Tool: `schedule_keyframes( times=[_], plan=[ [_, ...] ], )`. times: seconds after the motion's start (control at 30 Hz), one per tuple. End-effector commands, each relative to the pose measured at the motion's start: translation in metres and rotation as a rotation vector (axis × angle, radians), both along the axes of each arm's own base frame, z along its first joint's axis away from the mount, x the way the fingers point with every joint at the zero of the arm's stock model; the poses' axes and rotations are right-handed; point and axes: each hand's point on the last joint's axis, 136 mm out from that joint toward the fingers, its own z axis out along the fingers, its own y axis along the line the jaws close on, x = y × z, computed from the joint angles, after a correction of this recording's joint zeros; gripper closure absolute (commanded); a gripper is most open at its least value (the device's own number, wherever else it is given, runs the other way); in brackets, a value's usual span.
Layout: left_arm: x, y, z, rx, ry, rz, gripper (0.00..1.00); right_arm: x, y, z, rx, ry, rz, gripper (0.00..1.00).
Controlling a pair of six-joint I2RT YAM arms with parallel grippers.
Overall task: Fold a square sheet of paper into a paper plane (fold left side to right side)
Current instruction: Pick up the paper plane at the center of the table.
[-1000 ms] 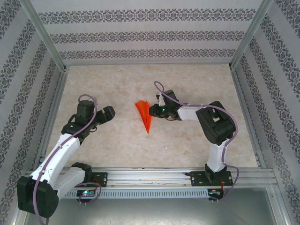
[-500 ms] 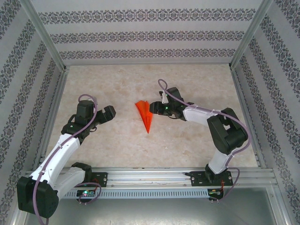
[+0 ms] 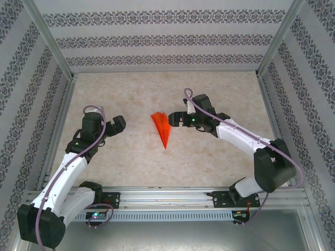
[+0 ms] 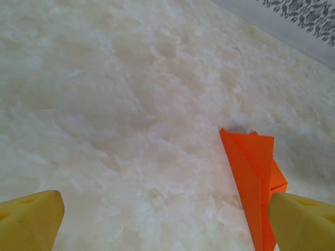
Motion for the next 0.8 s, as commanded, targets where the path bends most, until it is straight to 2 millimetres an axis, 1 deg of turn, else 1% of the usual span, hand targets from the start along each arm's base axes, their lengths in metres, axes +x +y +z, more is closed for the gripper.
schedule_keyframes(
  times=[0.0,0.07,0.2,0.33,0.4,0.57,0.67,0.77],
  plan=[
    [0.006,0.011,0.021,0.023,-0.092,0.034,0.0,-0.014,-0.013,-0.003,-0.048,0.027,0.002,0.02],
    [0.004,0.011,0.019,0.02,-0.089,0.035,0.0,-0.018,-0.015,-0.005,-0.057,0.044,0.002,0.02],
    [-0.001,0.011,0.008,0.014,-0.065,0.038,0.0,-0.025,-0.021,-0.006,-0.094,0.101,-0.014,0.02],
    [-0.005,0.012,0.001,0.012,-0.049,0.042,0.0,-0.029,-0.018,-0.003,-0.146,0.137,-0.005,0.02],
    [-0.007,0.012,-0.001,0.012,-0.042,0.044,0.0,-0.03,-0.012,-0.003,-0.173,0.151,0.014,0.02],
    [-0.012,0.016,-0.006,0.015,-0.026,0.065,0.0,-0.028,0.017,-0.009,-0.199,0.186,0.078,0.06],
    [-0.013,0.016,-0.009,0.008,-0.022,0.07,0.0,-0.023,0.032,-0.018,-0.229,0.207,0.096,0.11],
    [-0.014,0.016,-0.012,0.002,-0.016,0.071,0.0,-0.018,0.041,-0.029,-0.273,0.24,0.096,0.2]
  ],
)
